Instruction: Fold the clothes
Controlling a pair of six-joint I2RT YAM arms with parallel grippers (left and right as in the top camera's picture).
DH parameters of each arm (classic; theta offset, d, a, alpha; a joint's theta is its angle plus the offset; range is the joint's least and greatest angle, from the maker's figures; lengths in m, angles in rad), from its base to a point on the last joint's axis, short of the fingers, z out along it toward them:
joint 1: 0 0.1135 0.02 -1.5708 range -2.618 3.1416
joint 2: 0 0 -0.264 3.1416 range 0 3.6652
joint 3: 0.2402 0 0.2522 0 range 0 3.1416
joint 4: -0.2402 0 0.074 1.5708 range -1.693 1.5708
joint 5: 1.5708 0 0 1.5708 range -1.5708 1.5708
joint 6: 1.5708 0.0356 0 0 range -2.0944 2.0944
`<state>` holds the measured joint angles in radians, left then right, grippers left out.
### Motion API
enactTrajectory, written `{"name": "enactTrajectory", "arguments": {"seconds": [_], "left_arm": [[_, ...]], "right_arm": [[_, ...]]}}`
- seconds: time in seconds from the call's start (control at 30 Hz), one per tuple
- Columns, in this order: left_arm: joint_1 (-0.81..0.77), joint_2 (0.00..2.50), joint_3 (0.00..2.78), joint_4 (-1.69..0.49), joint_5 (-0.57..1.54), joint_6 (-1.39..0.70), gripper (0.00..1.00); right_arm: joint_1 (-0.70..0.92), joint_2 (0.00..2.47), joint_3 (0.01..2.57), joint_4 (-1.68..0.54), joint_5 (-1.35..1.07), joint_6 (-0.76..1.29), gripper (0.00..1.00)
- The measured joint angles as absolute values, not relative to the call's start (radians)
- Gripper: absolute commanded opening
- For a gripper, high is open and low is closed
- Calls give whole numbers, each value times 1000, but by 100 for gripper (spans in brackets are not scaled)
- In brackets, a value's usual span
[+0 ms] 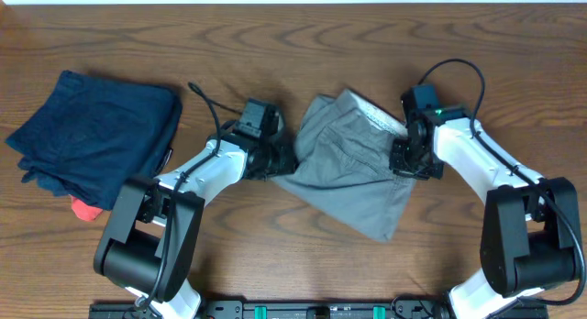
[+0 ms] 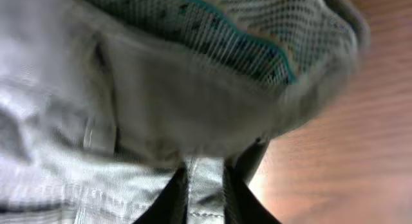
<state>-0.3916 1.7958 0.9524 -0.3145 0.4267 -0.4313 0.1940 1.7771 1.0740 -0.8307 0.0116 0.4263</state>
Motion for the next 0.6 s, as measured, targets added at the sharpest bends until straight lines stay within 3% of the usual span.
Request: {"name": "enactTrajectory", "arguments": {"seconds": [0.13,0.3,0.4,0.47,0.5,0.6], "left_arm": [[-396,1796,953,-444,521,-429,28],[-449,1797,952,-549,622,-422,39],[-467,1789,951,-567,612,-420,52],[-458,1760,948,-564,583,-420,91],[-446,1728,943,-545,556,-422,98],[-413,1635,940,-447,496,-425,98]], "right_arm": [[192,1777,1011,-681,34,418,32],[166,1777,996,-462,44,361,34],[159,1777,995,-437,40,333,35],[157,1777,995,-443,38,323,36],[157,1777,995,-451,37,319,36],[157,1777,995,-467,36,310,37]]}}
